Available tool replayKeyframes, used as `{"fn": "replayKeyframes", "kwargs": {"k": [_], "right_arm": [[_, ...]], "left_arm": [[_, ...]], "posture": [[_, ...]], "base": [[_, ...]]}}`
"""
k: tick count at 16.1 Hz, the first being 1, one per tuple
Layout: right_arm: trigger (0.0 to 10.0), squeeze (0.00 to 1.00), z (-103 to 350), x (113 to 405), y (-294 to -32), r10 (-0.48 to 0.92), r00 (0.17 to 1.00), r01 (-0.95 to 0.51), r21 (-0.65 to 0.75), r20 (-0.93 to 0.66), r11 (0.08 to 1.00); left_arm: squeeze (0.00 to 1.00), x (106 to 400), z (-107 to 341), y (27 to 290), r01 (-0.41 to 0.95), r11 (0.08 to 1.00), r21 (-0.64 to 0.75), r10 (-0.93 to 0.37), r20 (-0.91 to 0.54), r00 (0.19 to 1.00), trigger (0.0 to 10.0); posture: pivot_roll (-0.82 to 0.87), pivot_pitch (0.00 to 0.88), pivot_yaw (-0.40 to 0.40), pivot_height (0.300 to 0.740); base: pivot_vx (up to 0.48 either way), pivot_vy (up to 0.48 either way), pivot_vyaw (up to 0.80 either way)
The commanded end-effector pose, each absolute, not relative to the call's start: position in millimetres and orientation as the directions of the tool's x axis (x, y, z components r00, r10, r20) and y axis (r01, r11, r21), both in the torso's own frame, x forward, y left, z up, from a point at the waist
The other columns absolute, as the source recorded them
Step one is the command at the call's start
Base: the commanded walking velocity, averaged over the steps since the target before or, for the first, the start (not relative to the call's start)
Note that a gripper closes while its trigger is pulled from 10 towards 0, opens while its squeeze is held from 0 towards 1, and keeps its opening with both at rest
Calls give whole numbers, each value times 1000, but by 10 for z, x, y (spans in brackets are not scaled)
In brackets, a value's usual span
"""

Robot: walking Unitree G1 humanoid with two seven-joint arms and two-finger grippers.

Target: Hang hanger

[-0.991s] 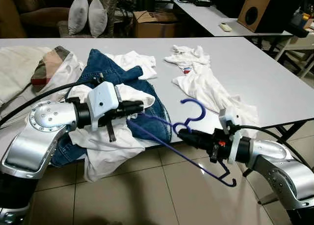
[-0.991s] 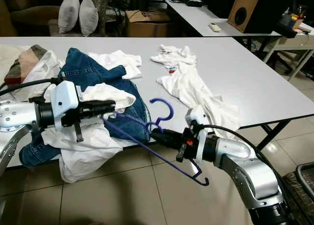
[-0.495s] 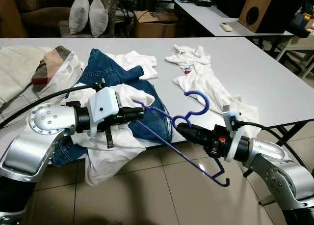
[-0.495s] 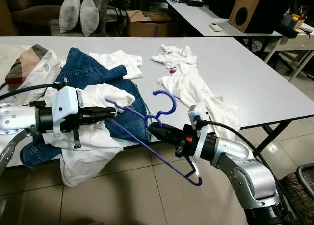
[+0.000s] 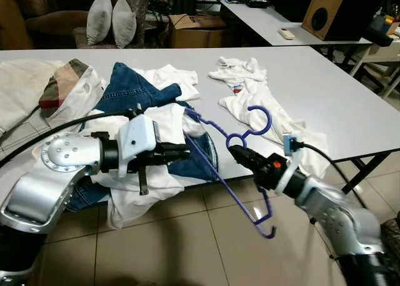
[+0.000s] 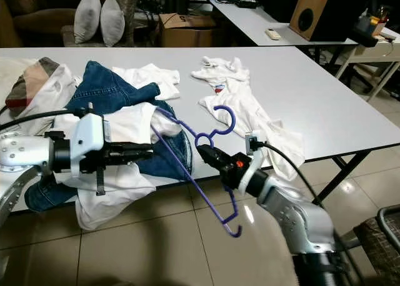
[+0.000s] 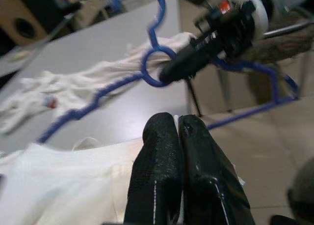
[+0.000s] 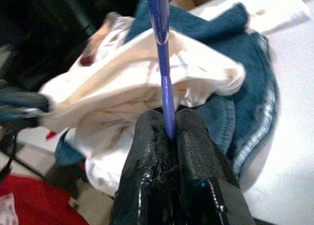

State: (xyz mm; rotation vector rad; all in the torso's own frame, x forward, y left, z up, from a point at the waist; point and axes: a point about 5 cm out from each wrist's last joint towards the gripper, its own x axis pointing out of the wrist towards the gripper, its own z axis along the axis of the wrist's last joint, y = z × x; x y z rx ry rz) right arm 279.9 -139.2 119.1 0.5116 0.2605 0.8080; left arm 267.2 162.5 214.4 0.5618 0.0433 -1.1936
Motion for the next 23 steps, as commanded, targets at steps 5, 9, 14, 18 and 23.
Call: {"fn": "replayKeyframes", "kwargs": {"k": [5, 9, 14, 18, 23], "right_arm": [[10000, 0, 1191, 2833, -1501, 704, 709, -559, 569, -50, 603], [10000, 0, 1233, 2769, -1514, 737, 675, -581, 589, -35, 561], [10000, 0, 1222, 2735, -1598, 747, 660, -574, 587, -80, 571], [10000, 0, 1163, 2725, -1653, 747, 654, -546, 610, -118, 574], [10000, 0, 1014, 2668, -1668, 757, 639, -460, 721, -138, 519]], "left_arm": [[0, 2939, 2505, 1979, 604, 494, 626, -701, -124, 702, 0], [0, 2884, 2482, 1824, 641, 463, 613, -778, -66, 625, 0], [0, 2868, 2435, 1649, 694, 407, 594, -832, -72, 549, 0], [0, 2787, 2342, 1523, 767, 335, 547, -877, -117, 466, 0], [0, 2525, 2214, 1310, 920, 161, 357, -953, -186, 238, 0]], "posture": [[-35, 0, -70, 740], [-46, 9, -68, 740], [-53, 25, -79, 740], [-54, 33, -87, 740], [-69, 40, -95, 740]], "base": [[0, 0, 0], [0, 0, 0], [0, 0, 0], [0, 0, 0], [0, 0, 0]]}}
